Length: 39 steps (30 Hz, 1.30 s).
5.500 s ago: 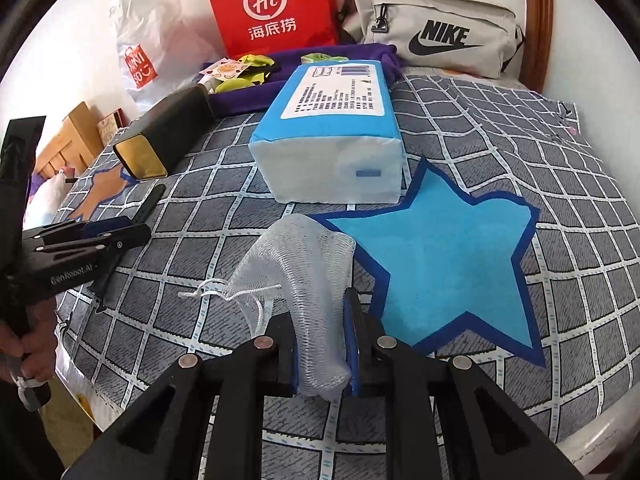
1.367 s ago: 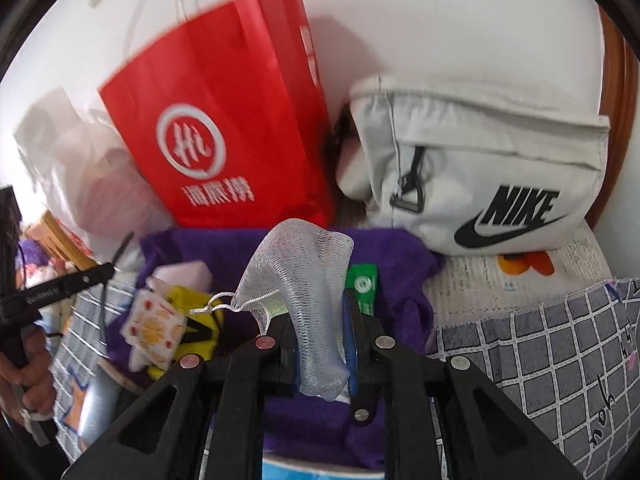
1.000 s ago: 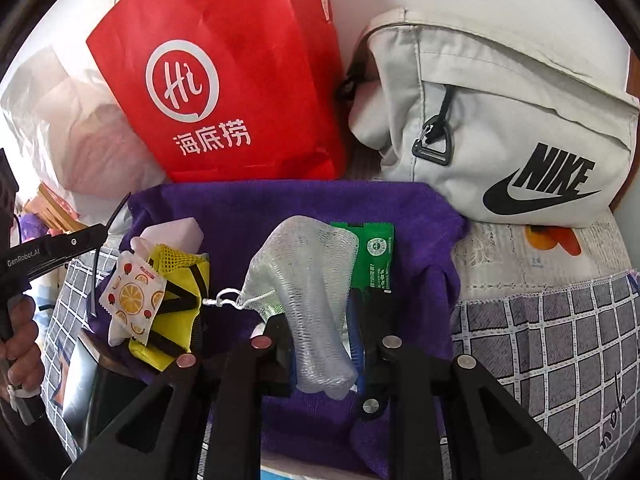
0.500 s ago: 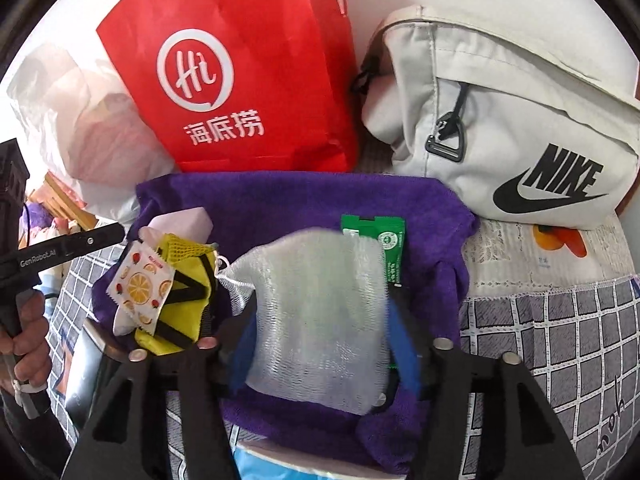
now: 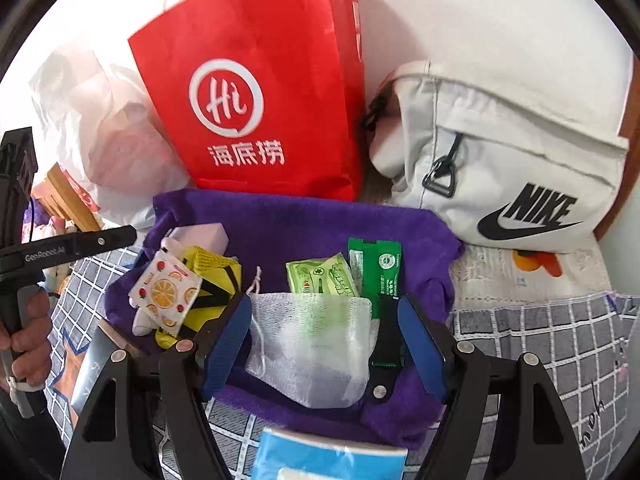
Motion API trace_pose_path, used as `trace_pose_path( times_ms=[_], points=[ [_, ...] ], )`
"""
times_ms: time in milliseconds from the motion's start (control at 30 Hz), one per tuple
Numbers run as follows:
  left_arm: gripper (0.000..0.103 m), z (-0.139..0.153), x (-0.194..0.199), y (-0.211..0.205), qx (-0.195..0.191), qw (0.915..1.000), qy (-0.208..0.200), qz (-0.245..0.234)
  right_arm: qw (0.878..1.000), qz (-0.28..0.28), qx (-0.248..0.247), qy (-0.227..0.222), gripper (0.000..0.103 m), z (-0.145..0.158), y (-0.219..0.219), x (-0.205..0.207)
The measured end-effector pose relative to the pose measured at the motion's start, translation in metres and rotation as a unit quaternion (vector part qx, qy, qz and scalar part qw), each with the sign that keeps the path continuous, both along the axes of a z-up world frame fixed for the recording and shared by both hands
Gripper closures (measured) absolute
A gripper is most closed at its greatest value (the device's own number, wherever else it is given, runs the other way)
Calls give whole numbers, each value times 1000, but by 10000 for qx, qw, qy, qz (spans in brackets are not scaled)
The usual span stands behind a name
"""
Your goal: Organize soft objects
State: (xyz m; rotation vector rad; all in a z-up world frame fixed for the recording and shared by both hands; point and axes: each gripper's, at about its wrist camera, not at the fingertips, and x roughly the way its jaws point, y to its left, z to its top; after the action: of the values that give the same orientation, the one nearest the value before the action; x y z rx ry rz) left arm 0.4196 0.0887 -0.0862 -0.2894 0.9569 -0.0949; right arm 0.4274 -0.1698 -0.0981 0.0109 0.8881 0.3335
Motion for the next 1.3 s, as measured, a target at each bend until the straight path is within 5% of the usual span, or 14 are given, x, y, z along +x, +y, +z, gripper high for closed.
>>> trace_pose_path(
  times_ms=[67,300,500,600,833,1033,1300],
  points=[
    [44,5,-9,-5,38,9999,-150,10,9999,-80,63,-12,24,6,-2,-10],
    [43,10,-49,-12,70,10000,-15,46,9999,-127,-62,47,24,18,-4,-56],
    [31,24,-109,-13,400,9989,-119,203,9997,-184,158,52,24,30,-8,-108],
    [27,30,-144,-18,550,9979,-191,300,9996,-266,63,-28,11,36,-8,-140],
    [21,48,-222,-39,945,9944,-351,308,9993,-355,-39,-77,5,41,-19,-206],
    [12,62,-280,-65,721,9957,-549,168,9984,-485,-71,-295,4,55,-29,-262],
    [6,80,-345,-101,947,9923,-797,52,9970,-627,-259,-384,4,71,-44,-327]
  ],
)
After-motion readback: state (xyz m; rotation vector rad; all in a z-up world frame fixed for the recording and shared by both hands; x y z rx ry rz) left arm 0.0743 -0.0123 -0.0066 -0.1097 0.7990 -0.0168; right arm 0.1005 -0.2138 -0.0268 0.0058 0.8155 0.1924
